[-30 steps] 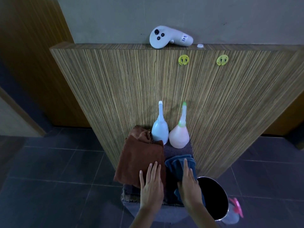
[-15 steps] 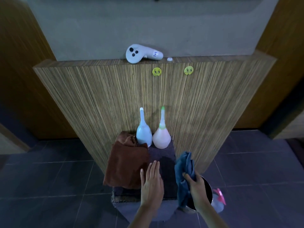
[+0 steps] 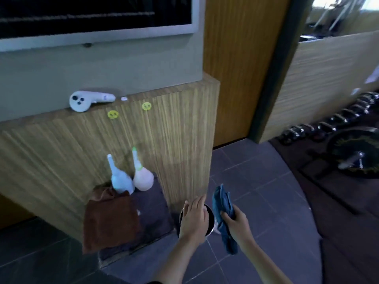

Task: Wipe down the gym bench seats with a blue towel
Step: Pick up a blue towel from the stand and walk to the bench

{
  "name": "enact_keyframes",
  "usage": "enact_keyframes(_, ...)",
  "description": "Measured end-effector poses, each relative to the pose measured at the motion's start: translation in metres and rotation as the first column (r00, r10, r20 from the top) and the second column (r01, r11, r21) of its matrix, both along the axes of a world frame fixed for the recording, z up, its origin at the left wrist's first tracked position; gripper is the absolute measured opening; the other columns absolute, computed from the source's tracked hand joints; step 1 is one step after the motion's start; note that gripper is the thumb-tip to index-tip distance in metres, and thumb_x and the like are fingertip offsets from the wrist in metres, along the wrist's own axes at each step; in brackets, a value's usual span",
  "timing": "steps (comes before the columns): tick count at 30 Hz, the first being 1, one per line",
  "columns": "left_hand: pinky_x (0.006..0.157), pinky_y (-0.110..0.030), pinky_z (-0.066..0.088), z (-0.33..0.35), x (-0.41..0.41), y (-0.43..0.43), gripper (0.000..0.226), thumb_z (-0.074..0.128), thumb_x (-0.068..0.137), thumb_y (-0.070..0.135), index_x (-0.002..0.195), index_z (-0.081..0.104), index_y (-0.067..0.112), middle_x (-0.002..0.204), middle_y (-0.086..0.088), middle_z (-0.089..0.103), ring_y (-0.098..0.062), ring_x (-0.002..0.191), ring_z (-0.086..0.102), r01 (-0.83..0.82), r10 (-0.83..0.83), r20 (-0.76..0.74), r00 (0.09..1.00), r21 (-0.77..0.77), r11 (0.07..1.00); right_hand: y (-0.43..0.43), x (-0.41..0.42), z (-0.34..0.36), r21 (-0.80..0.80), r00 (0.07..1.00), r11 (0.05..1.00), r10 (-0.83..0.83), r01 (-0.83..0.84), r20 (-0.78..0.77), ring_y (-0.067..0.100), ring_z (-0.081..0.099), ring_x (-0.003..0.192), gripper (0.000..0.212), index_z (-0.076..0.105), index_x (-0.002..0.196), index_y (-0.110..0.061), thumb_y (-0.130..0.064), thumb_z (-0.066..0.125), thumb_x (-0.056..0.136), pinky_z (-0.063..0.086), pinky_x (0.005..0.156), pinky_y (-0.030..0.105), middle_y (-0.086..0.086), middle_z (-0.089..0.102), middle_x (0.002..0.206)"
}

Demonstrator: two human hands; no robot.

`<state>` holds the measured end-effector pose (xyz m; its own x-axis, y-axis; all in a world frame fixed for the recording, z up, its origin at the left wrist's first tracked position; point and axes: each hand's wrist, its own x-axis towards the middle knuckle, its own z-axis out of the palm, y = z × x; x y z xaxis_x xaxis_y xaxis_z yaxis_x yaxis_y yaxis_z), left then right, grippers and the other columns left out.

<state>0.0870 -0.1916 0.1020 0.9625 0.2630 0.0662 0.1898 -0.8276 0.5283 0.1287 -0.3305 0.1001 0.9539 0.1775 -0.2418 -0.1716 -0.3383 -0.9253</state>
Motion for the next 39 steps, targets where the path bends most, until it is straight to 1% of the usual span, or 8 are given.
enact_keyframes(2, 0.116, -0.029, 0.010, 0.013, 0.007, -0.028, 0.078, -0.004, 0.081, 0.044, 0.142, 0.038, 0.018, 0.144, 0.006, 0.043, -0.010, 0.135, 0.035, 0.092, -0.092, -0.018, 0.996, -0.020, 0.996, -0.034, -0.002, 0.013, -0.029, 0.999, 0.998, -0.049, 0.050, 0.015, 0.021, 0.063, 0.079, 0.017, 0.060, 0.095, -0.017, -0.003, 0.055, 0.088, 0.047, 0.069, 0.032, 0.003, 0.067, 0.085)
enact_keyframes(4, 0.115, -0.031, 0.015, 0.025, 0.014, -0.061, 0.064, 0.006, 0.091, 0.038, 0.140, 0.040, 0.016, 0.142, 0.003, 0.046, -0.012, 0.133, 0.038, 0.170, -0.171, -0.034, 0.985, -0.035, 0.985, -0.070, -0.003, 0.025, -0.061, 0.995, 0.994, -0.091, 0.093, 0.038, 0.022, 0.063, 0.078, 0.016, 0.060, 0.095, -0.017, -0.004, 0.055, 0.088, 0.048, 0.069, 0.034, 0.004, 0.067, 0.084)
enact_keyframes(9, 0.114, -0.030, 0.022, 0.046, 0.035, -0.150, 0.040, 0.029, 0.102, 0.020, 0.140, 0.040, 0.015, 0.141, 0.002, 0.046, -0.013, 0.131, 0.038, 0.359, -0.363, -0.028, 0.932, -0.084, 0.929, -0.165, -0.008, 0.047, -0.152, 0.980, 0.970, -0.177, 0.190, 0.093, 0.005, 0.060, 0.073, 0.014, 0.057, 0.096, -0.022, -0.009, 0.055, 0.090, 0.041, 0.056, 0.012, -0.005, 0.065, 0.082)
enact_keyframes(13, 0.109, -0.029, 0.025, 0.057, 0.052, -0.230, 0.037, 0.030, 0.102, 0.019, 0.133, 0.048, 0.010, 0.134, -0.003, 0.053, -0.019, 0.126, 0.044, 0.505, -0.506, -0.029, 0.862, -0.039, 0.862, -0.246, -0.016, 0.060, -0.220, 0.958, 0.935, -0.253, 0.279, 0.138, 0.003, 0.059, 0.068, 0.014, 0.055, 0.095, -0.025, -0.012, 0.057, 0.090, 0.040, 0.055, 0.015, -0.009, 0.063, 0.078)
enact_keyframes(18, 0.090, -0.028, 0.034, 0.069, 0.063, -0.336, 0.032, 0.029, 0.101, 0.021, 0.114, 0.057, 0.011, 0.116, -0.004, 0.059, -0.020, 0.109, 0.051, 0.666, -0.665, -0.071, 0.743, -0.021, 0.746, -0.347, -0.034, 0.075, -0.246, 0.901, 0.868, -0.401, 0.431, 0.166, 0.015, 0.063, 0.082, 0.020, 0.057, 0.106, -0.023, -0.013, 0.057, 0.089, 0.050, 0.076, 0.033, -0.001, 0.067, 0.090)
enact_keyframes(21, 0.088, -0.032, 0.037, 0.073, 0.065, -0.401, 0.030, 0.030, 0.100, 0.021, 0.107, 0.057, 0.010, 0.111, -0.005, 0.059, -0.022, 0.107, 0.052, 0.727, -0.726, -0.083, 0.683, -0.022, 0.687, -0.407, -0.048, 0.081, -0.224, 0.861, 0.833, -0.475, 0.506, 0.181, 0.007, 0.063, 0.082, 0.026, 0.056, 0.109, -0.030, -0.013, 0.057, 0.089, 0.050, 0.075, 0.029, -0.009, 0.067, 0.091)
enact_keyframes(32, 0.085, -0.032, 0.042, 0.072, 0.051, -0.596, 0.032, 0.031, 0.100, 0.023, 0.117, 0.057, 0.014, 0.111, -0.001, 0.060, -0.019, 0.103, 0.053, 0.889, -0.894, -0.051, 0.446, -0.090, 0.449, -0.575, -0.101, 0.086, -0.116, 0.671, 0.663, -0.711, 0.739, 0.209, 0.002, 0.065, 0.078, 0.015, 0.062, 0.106, -0.024, -0.020, 0.060, 0.091, 0.053, 0.068, 0.021, -0.006, 0.069, 0.088)
enact_keyframes(39, 0.090, -0.026, 0.042, 0.071, 0.062, -0.686, 0.035, 0.032, 0.101, 0.020, 0.131, 0.049, 0.011, 0.117, -0.003, 0.058, -0.018, 0.107, 0.053, 0.953, -0.954, -0.004, 0.299, -0.042, 0.299, -0.644, -0.108, 0.082, -0.124, 0.566, 0.553, -0.798, 0.824, 0.207, -0.006, 0.063, 0.083, 0.028, 0.058, 0.119, -0.026, -0.020, 0.058, 0.092, 0.050, 0.069, 0.014, -0.013, 0.069, 0.094)
